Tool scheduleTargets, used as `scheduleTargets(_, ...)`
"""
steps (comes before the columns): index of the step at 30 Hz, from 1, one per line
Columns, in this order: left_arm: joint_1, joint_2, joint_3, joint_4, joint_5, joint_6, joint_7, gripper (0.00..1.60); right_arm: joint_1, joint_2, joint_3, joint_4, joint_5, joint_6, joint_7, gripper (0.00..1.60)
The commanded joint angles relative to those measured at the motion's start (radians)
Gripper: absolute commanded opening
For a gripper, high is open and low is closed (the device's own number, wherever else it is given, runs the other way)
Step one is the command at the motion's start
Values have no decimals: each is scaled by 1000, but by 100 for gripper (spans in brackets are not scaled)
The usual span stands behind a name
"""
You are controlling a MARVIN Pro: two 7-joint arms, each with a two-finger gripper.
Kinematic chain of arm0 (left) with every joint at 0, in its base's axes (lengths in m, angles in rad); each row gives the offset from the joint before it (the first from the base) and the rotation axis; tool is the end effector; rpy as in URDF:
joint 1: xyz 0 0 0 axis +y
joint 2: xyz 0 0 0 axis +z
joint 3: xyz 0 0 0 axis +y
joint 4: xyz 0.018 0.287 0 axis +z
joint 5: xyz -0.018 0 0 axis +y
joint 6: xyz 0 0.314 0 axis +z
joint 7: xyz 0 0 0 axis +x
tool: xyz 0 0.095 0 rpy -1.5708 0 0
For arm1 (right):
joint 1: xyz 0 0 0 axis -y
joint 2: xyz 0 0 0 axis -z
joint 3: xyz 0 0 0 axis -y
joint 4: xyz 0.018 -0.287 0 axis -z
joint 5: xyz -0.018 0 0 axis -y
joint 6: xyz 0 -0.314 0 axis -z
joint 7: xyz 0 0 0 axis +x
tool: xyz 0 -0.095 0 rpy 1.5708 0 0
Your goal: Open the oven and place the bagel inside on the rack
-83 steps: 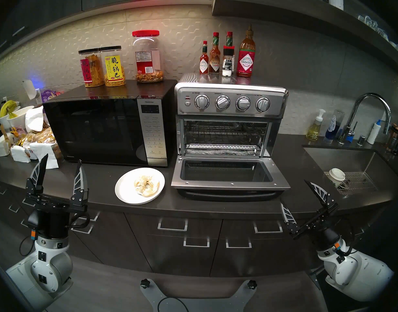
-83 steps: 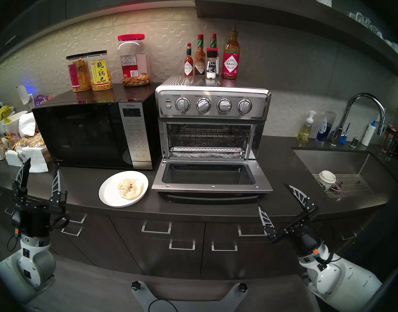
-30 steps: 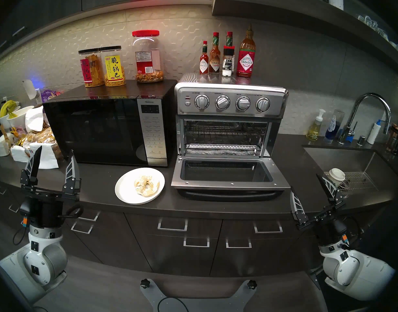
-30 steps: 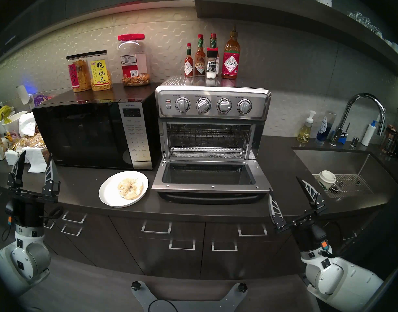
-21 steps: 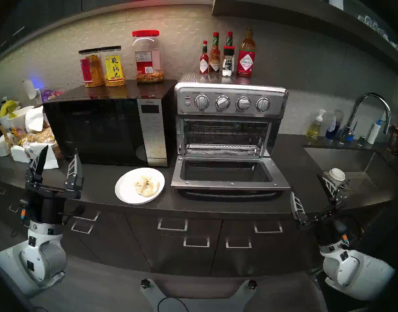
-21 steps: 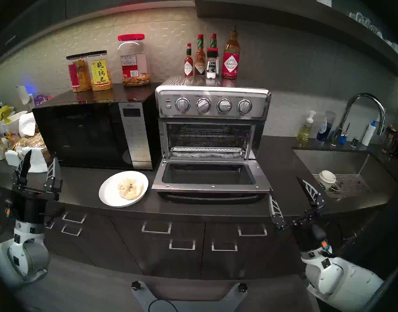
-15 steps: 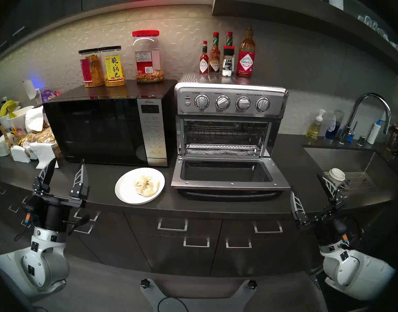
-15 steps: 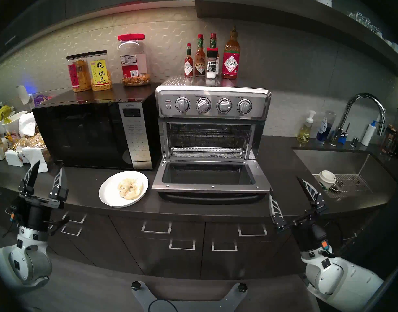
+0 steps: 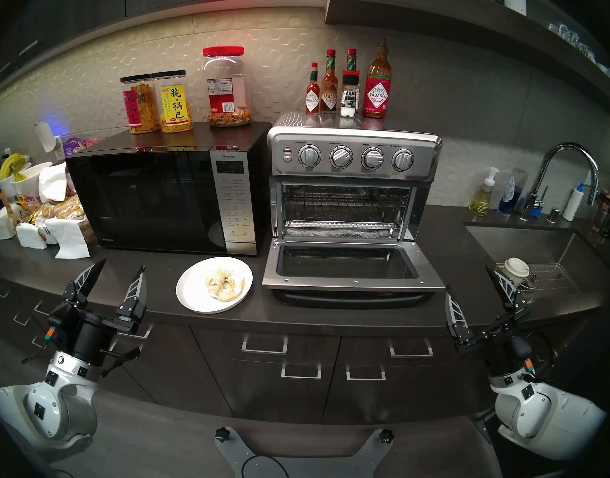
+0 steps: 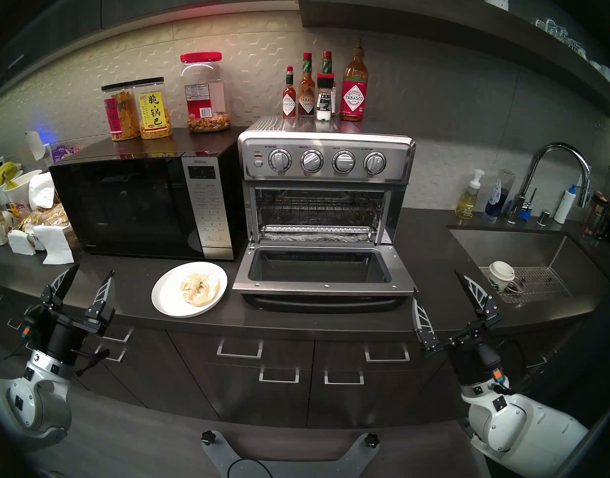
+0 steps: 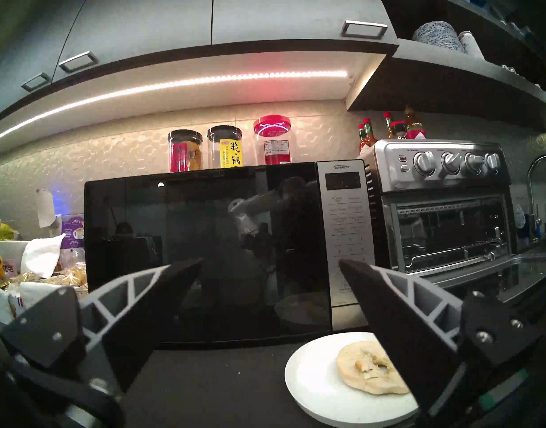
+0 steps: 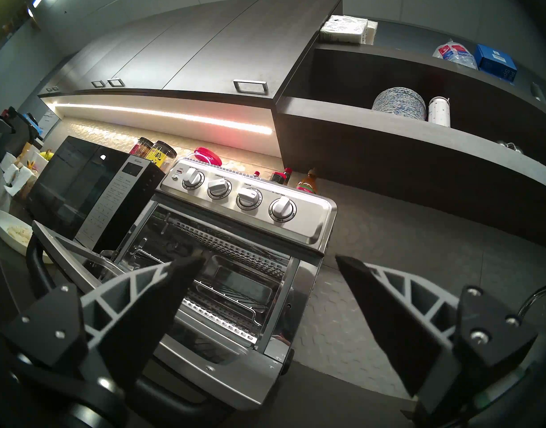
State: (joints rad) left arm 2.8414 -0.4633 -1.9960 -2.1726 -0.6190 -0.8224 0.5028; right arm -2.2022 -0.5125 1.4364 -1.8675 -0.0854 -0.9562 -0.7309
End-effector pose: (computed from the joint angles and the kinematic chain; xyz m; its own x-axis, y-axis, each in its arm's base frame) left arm 0.2160 0.1540 -0.2075 -0.2936 -0.0460 0.9548 -0.0868 -0.9934 -0.0746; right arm 0.2470 -0.1279 -0.2532 -0.6344 0.2322 0.7373 0.1553 -0.8961 0.4158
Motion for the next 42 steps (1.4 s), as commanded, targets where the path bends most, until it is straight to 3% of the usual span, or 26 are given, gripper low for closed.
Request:
scheduleTargets(1, 38, -27, -77, -31, -97, 12, -108, 160, 7, 7, -2, -9, -1, -4, -9, 160)
scheduleTargets(10, 38, -43, -135, -64, -287, 113, -273, 160, 7, 9, -4, -9, -4, -4, -13, 160)
scheduleTargets(24, 38, -94, -276, -72, -515, 412, -541, 160, 9, 13, -9, -8, -9, -4, -22, 160)
scheduleTargets(30, 38, -111, -320, -59, -548, 547, -634, 160, 10, 17, -12, -8, -11, -4, -28, 160)
scheduleTargets(36, 38, -116, -367, -50, -509, 670, -657, 160, 11, 21, -16, -8, -14, -4, -36, 160)
scheduleTargets(42, 38, -119, -437, -77, -458, 796, -628, 160, 13, 27, -22, -8, -18, -4, -47, 160)
